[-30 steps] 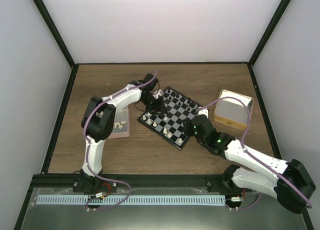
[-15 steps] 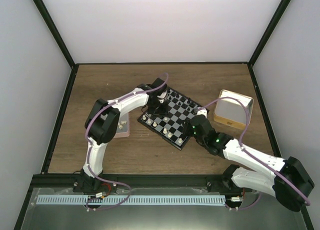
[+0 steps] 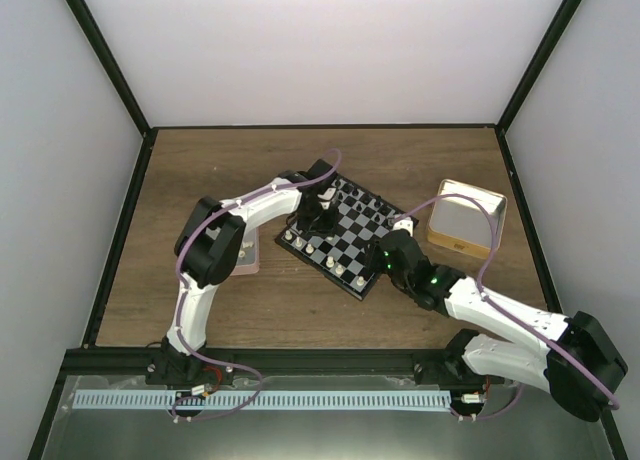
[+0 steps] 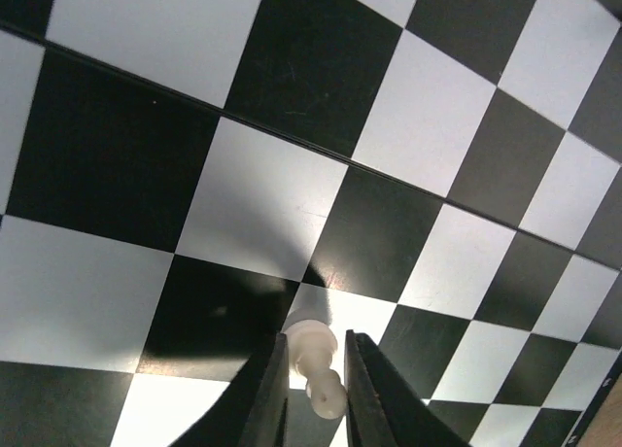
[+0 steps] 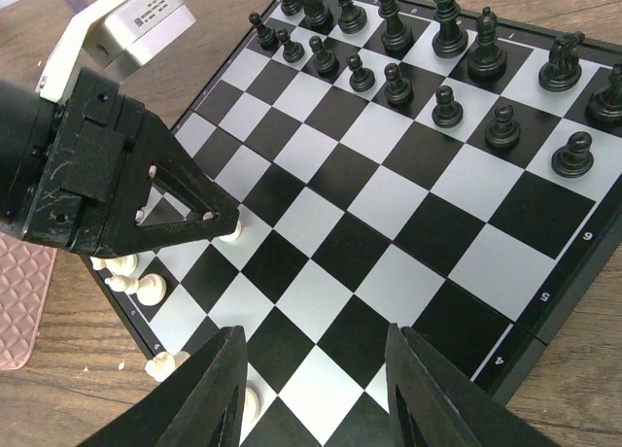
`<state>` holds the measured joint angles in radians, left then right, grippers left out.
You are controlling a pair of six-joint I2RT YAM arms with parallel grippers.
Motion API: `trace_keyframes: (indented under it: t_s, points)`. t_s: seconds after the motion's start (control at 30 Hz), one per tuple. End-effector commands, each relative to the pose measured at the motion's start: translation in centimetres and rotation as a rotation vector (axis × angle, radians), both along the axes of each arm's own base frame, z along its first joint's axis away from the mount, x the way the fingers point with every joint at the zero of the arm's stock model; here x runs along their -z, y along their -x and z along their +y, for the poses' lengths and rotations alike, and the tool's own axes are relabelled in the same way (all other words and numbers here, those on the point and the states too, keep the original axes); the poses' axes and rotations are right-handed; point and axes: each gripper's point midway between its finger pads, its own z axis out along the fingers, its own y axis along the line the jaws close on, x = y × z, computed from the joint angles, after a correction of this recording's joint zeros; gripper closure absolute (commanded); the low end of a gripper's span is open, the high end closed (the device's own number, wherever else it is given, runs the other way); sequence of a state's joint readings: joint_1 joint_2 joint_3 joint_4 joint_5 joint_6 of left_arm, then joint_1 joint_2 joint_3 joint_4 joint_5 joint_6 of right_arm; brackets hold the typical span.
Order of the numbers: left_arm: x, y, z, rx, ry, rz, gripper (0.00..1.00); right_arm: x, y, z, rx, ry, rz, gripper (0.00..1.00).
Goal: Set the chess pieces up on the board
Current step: Place the chess piece on the chessboard.
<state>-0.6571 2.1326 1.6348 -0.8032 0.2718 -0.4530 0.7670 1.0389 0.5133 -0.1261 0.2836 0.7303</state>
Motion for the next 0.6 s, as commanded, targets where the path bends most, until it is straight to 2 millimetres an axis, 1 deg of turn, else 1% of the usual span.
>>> trace_keyframes:
  t_s: [0.0, 0.07, 0.17, 0.27, 0.4, 0.57]
  points:
    - [-0.6, -0.2, -0.8, 0.030, 0.006, -0.020, 0.85, -0.5, -0.5, -0.2, 0.018, -0.003, -0.021, 0.60]
    - [-0.8, -0.4, -0.5, 0.027, -0.015, -0.039, 0.92, -0.5, -0.5, -0.2, 0.016, -0.004, -0.020, 0.60]
    - [-1.2, -1.0, 0.4, 0.018, -0.061, -0.079, 0.96, -0.5, -0.5, -0.2, 0.016, -0.005, -0.018, 0.60]
    - [-1.3, -1.5, 1.9, 0.005, -0.139, -0.120, 0.96, -0.5, -0.5, -0.2, 0.016, -0.003, -0.018, 0.60]
    - [-1.3, -2.0, 4.3, -0.014, -0.265, -0.165, 0.96, -0.4, -0.5, -0.1, 0.014, -0.001, -0.014, 0.60]
    - [-1.3, -2.0, 5.6, -0.020, -0.321, -0.182, 0.96, -0.2, -0.5, 0.0, 0.009, -0.001, -0.010, 0.60]
